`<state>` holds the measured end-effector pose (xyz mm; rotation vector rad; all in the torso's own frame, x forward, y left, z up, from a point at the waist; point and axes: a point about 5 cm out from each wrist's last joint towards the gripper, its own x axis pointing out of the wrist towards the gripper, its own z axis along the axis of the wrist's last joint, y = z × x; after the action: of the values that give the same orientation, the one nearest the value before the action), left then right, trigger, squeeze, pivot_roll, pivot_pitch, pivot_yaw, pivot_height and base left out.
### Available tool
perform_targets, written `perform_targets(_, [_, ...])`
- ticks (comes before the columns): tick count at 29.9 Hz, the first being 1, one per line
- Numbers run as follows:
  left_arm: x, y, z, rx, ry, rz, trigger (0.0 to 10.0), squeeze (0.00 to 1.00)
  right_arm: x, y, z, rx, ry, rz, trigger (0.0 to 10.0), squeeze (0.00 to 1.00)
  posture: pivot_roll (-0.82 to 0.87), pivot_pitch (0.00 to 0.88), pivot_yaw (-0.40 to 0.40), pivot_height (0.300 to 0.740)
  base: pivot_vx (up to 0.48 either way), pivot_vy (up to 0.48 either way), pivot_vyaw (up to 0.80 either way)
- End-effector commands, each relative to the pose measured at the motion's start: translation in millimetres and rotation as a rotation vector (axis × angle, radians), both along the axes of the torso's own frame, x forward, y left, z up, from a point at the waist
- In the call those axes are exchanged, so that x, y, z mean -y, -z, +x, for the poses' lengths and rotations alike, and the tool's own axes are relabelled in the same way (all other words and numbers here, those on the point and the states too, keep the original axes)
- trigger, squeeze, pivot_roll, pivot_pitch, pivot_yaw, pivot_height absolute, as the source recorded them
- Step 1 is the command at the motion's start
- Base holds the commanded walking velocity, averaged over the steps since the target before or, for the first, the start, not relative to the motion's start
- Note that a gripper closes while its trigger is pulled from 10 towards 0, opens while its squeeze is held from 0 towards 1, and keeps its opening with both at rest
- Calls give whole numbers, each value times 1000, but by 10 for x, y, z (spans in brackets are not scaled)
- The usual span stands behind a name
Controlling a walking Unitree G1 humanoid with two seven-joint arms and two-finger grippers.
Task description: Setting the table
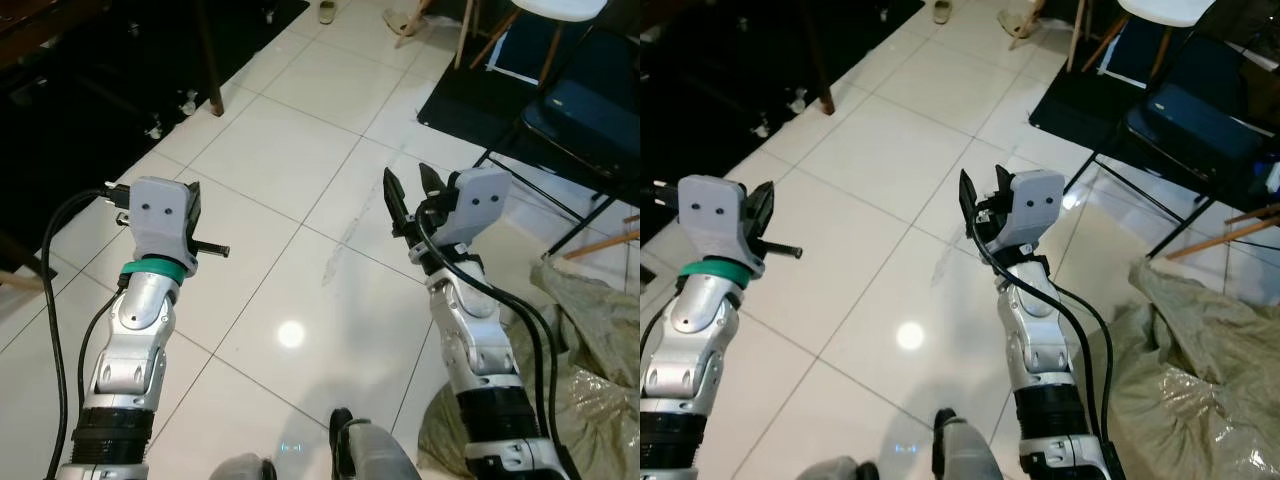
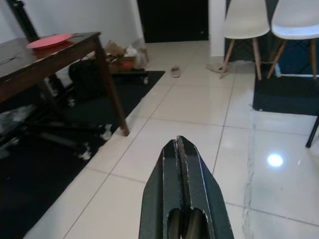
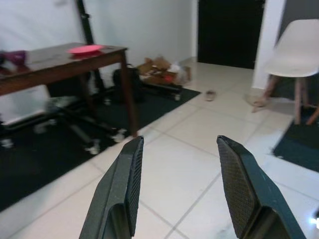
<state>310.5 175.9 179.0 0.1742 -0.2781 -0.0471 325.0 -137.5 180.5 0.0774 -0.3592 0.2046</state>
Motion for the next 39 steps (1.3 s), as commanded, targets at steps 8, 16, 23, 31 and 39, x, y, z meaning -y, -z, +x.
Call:
perform_targets(8, [-23,30,1,-4,-6,4,10000,0,21,23,-11,-3,16,1,10000,0,4,133,47,740,341,0,0])
perform_targets(16, [5,16,29,0,13,14,10000,0,27,46,-14,-8,28,2,10000,0,-5,113,61,740,342,0,0])
perform_targets(23, [43,11,53,6,30,20,10000,0,0,67,-12,-13,21,3,10000,0,-9,100,58,740,363,0,0])
perform_targets(31, [84,5,69,12,45,18,10000,0,-4,70,-13,-14,19,-2,10000,0,-17,98,55,740,388,0,0])
perform_targets(39, [106,-1,82,19,57,18,10000,0,0,82,-24,-16,24,-3,10000,0,-22,105,57,740,455,0,0])
